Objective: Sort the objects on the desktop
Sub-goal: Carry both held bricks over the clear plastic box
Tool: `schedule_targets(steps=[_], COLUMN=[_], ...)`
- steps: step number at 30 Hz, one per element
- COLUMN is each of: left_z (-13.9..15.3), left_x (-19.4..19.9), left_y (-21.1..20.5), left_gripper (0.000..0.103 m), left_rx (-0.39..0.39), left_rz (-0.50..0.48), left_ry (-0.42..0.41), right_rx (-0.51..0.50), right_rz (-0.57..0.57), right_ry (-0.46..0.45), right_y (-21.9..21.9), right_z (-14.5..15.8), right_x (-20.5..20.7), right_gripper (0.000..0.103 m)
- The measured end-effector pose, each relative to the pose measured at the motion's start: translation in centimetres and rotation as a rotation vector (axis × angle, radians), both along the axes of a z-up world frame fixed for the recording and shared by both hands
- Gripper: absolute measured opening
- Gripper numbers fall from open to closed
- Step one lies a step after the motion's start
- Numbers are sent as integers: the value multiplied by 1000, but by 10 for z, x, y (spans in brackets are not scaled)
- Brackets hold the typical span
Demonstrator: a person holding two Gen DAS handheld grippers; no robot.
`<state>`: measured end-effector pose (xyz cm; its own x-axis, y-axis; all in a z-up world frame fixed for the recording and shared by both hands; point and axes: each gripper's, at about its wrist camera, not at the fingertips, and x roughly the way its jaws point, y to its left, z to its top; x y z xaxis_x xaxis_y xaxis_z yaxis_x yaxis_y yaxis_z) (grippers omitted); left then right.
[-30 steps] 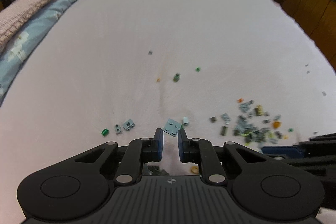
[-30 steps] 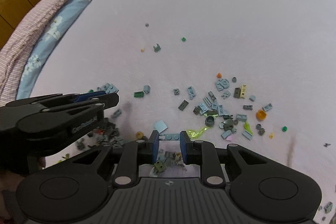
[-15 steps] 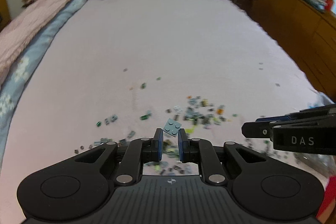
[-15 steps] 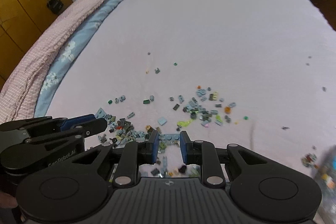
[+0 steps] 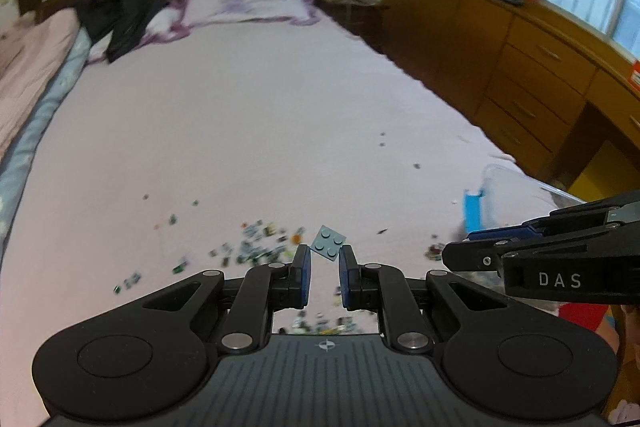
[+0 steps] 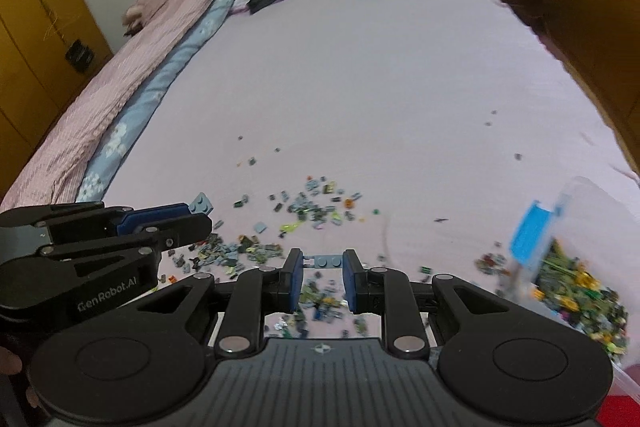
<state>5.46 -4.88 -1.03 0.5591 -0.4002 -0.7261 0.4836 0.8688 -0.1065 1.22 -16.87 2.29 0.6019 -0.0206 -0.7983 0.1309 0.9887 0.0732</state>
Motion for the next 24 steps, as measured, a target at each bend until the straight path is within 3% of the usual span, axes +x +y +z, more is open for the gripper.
schedule_targets(steps=[12, 24], left_z=[33, 49], left_x=[-33, -46], left_y=[-92, -185], left_gripper=[16, 16], left_rx=[17, 12], left_rz=[-21, -74], left_ry=[-48, -87], right_rx=[0, -41], right_rz=[-51, -102], right_ry=[-81, -108], right_y=[-79, -179], right_z=[44, 65], right_x=[-76, -128], right_gripper=[23, 23])
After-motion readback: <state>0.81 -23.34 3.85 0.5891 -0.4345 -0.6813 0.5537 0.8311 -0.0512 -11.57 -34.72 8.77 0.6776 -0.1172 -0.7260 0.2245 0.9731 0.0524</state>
